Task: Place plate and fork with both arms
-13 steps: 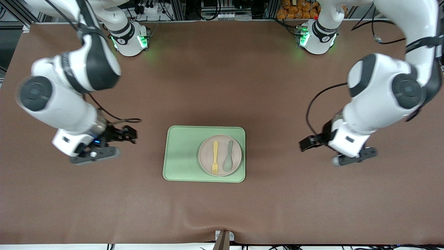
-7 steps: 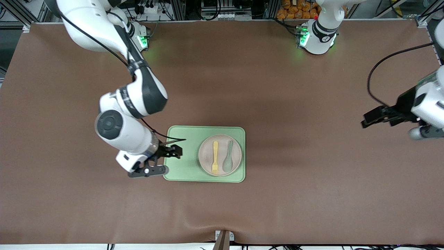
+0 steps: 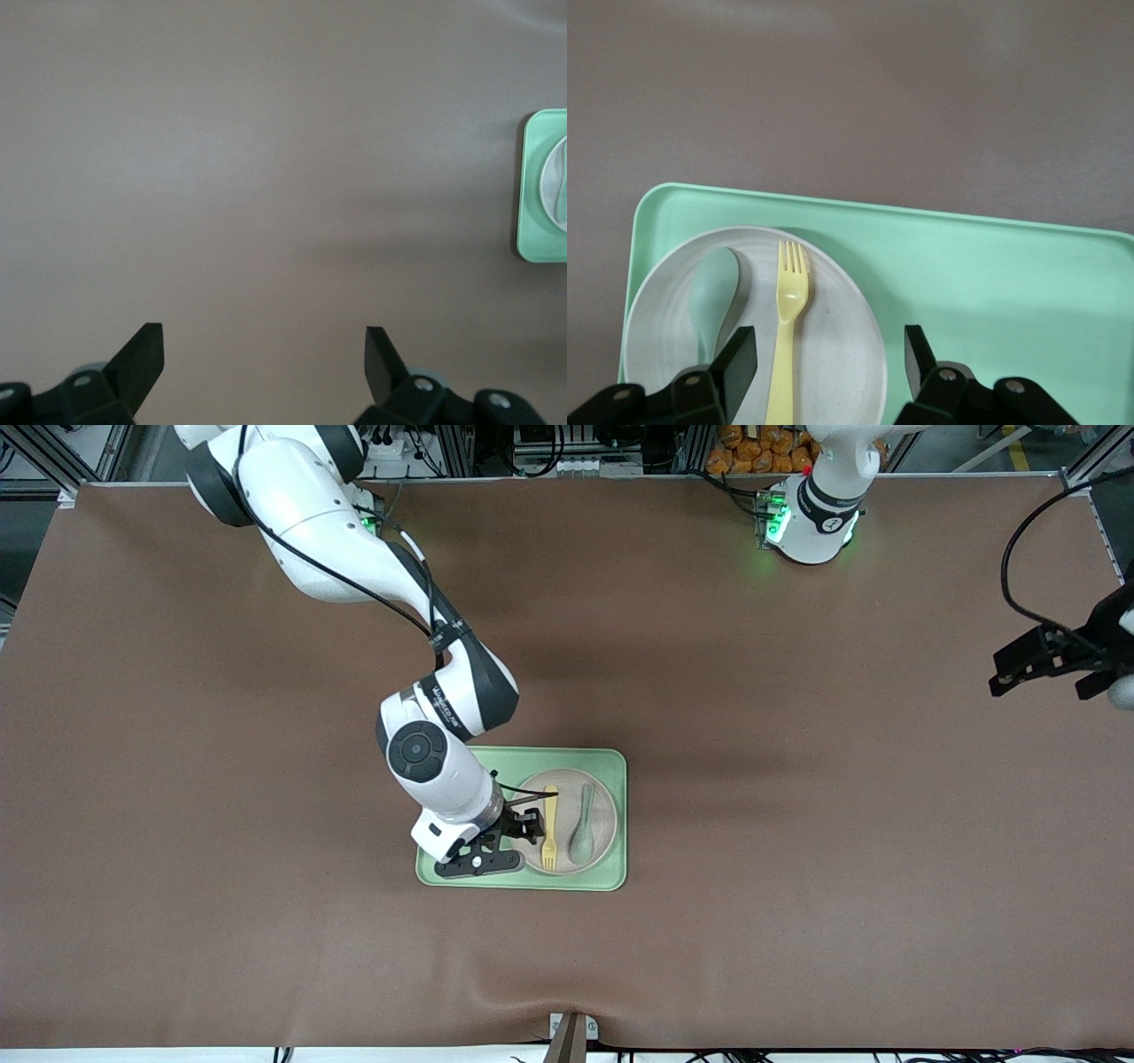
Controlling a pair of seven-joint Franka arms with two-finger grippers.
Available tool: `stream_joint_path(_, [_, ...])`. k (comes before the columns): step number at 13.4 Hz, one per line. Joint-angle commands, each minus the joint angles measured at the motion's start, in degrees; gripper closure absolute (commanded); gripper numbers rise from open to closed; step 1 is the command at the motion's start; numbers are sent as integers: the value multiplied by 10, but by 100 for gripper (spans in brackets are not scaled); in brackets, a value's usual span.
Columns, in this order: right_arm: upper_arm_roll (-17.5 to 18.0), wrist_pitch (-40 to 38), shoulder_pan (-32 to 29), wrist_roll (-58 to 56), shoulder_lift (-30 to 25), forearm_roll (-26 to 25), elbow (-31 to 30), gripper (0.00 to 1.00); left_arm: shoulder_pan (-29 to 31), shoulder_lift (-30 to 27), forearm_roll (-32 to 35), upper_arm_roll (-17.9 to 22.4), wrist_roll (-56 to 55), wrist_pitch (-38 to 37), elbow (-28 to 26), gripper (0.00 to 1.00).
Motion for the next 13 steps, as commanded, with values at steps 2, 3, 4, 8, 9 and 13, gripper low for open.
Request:
stream_joint_path(2, [-7,-1,21,6,32,4,31,28,14,-39,15,-3,24,-35,-13,0])
stream_joint_path(3, [-7,5,23,6,35,4,31,28,18,-40,11,-3,37,-46,-13,0])
stream_joint_path(4, [-8,5,27,6,41,3,31,28,31,-49,6,-3,55,-49,-13,0])
stream_joint_path(8, [-10,13,41,6,50,-4,30,28,38,-55,3,-3,57,-67,-13,0])
stream_joint_path(9, [-10,13,43,6,54,-9,30,28,38,-55,3,-3,58,-67,-13,0])
stream_joint_path(13, [-12,24,50,6,65,-22,29,34,39,-62,3,1,65,-69,-13,0])
